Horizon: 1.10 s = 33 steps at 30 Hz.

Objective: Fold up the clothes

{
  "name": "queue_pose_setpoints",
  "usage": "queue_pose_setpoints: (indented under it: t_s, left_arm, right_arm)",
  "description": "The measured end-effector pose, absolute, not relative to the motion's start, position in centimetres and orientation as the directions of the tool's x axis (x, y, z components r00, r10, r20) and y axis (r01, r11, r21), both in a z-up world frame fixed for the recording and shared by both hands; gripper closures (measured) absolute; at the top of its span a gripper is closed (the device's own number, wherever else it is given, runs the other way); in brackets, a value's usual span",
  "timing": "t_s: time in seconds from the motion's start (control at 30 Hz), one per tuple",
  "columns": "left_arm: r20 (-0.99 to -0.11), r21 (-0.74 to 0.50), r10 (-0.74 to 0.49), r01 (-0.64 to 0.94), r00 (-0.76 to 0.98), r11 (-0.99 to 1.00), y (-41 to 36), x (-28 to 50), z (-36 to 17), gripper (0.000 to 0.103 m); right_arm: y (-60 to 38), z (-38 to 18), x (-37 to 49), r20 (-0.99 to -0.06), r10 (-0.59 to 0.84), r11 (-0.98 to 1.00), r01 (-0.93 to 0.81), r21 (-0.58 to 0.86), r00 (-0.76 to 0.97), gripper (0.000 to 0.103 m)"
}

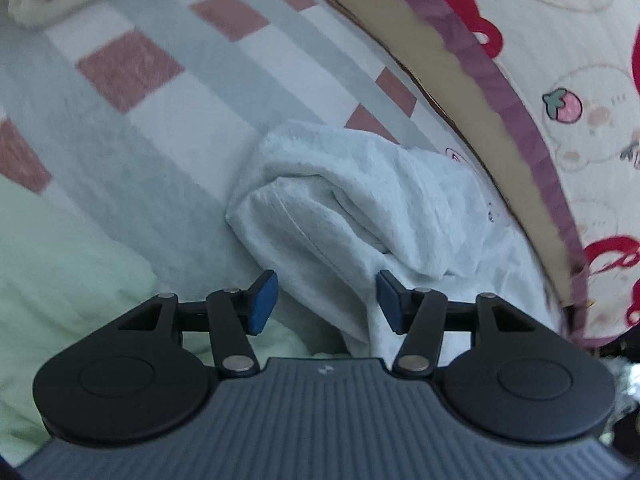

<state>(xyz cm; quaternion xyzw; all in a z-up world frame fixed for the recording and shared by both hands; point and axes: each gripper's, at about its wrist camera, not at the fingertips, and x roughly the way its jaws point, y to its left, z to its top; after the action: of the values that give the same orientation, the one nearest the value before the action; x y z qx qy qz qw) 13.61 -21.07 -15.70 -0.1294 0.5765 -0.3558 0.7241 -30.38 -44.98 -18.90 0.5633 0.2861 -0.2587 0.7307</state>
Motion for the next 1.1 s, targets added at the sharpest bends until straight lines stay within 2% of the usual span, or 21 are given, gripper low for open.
queue_pose_setpoints:
  t_s: [0.17,0.23,0.27,0.3,0.33,0.37,0.4,0.43,0.5,0.6,0.63,0.7,0.8,0.9,1.0,1.07,1.1]
  left_arm:
    - [-0.731,-0.632,-0.680,0.320,0.056,0.706,-22.8,14.8,-17.9,0.035]
    - [-0.705,-0.654,-0.705,0.315,0.078,0.688,-23.1,15.1,-18.0,0.040]
    - [-0.688,-0.662,-0.720,0.329,0.089,0.673,-23.1,15.2,-18.1,0.074]
    - [-0.688,-0.647,-0.719,0.363,0.102,0.670,-23.3,15.1,-17.8,0.099]
    - [-0.692,-0.603,-0.707,0.423,0.142,0.676,-23.4,14.7,-17.1,0.099]
    - [-0.687,-0.547,-0.699,0.492,0.198,0.677,-23.3,13.9,-15.8,0.099]
    - [-0.674,-0.485,-0.694,0.556,0.255,0.675,-23.3,13.1,-14.4,0.099]
    - [-0.644,-0.423,-0.701,0.621,0.306,0.660,-23.1,12.0,-12.7,0.099]
    - [-0.572,-0.430,-0.758,0.672,0.314,0.603,-22.0,10.6,-10.2,0.099]
    - [-0.508,-0.557,-0.840,0.671,0.191,0.489,-20.8,10.0,-9.0,0.097]
    - [-0.512,-0.599,-0.848,0.650,0.138,0.468,-20.9,10.1,-9.5,0.093]
    - [-0.532,-0.683,-0.846,0.577,0.026,0.447,-21.3,10.4,-11.1,0.090]
    - [-0.567,-0.760,-0.816,0.455,-0.112,0.465,-22.1,10.7,-13.9,0.084]
    - [-0.619,-0.733,-0.774,0.449,-0.132,0.510,-22.5,10.1,-14.9,0.074]
    - [-0.676,-0.681,-0.729,0.473,-0.111,0.559,-22.9,9.7,-15.4,0.062]
    - [-0.691,-0.665,-0.716,0.477,-0.101,0.575,-23.5,10.0,-15.4,0.058]
    - [-0.695,-0.655,-0.714,0.485,-0.087,0.579,-23.9,10.1,-15.4,0.057]
  right_arm:
    - [-45.4,-20.7,-31.3,-0.646,-0.060,0.107,0.648,0.754,0.761,0.038]
    - [-46.0,-21.7,-30.2,-0.656,-0.107,0.113,0.665,0.739,0.747,0.030]
    - [-46.5,-22.1,-29.5,-0.671,-0.143,0.122,0.686,0.717,0.728,0.030]
    - [-47.2,-22.1,-28.5,-0.682,-0.190,0.170,0.708,0.686,0.707,0.036]
    - [-47.8,-21.6,-27.6,-0.670,-0.248,0.211,0.714,0.667,0.699,0.071]
    - [-48.2,-20.6,-27.2,-0.633,-0.293,0.272,0.698,0.663,0.716,0.090]
    - [-48.3,-18.6,-26.9,-0.600,-0.326,0.358,0.683,0.637,0.731,0.096]
    - [-47.6,-15.8,-26.7,-0.551,-0.383,0.471,0.670,0.574,0.742,0.096]
    - [-46.1,-10.3,-27.0,-0.442,-0.485,0.636,0.651,0.415,0.755,0.097]
    - [-44.8,-4.8,-30.6,-0.323,-0.599,0.647,0.680,0.344,0.733,0.097]
    - [-44.6,-4.1,-31.9,-0.324,-0.627,0.627,0.705,0.331,0.709,0.097]
    - [-44.3,-4.5,-34.3,-0.377,-0.643,0.580,0.746,0.327,0.666,0.097]
    - [-44.0,-8.0,-36.2,-0.533,-0.606,0.471,0.807,0.357,0.590,0.097]
    - [-44.0,-12.5,-37.4,-0.646,-0.557,0.363,0.853,0.375,0.521,0.095]
    - [-44.1,-16.8,-38.4,-0.664,-0.487,0.267,0.821,0.505,0.567,0.092]
    - [-44.0,-18.4,-38.8,-0.666,-0.439,0.228,0.791,0.567,0.604,0.085]
    - [-44.0,-18.9,-38.9,-0.668,-0.424,0.218,0.785,0.579,0.611,0.072]
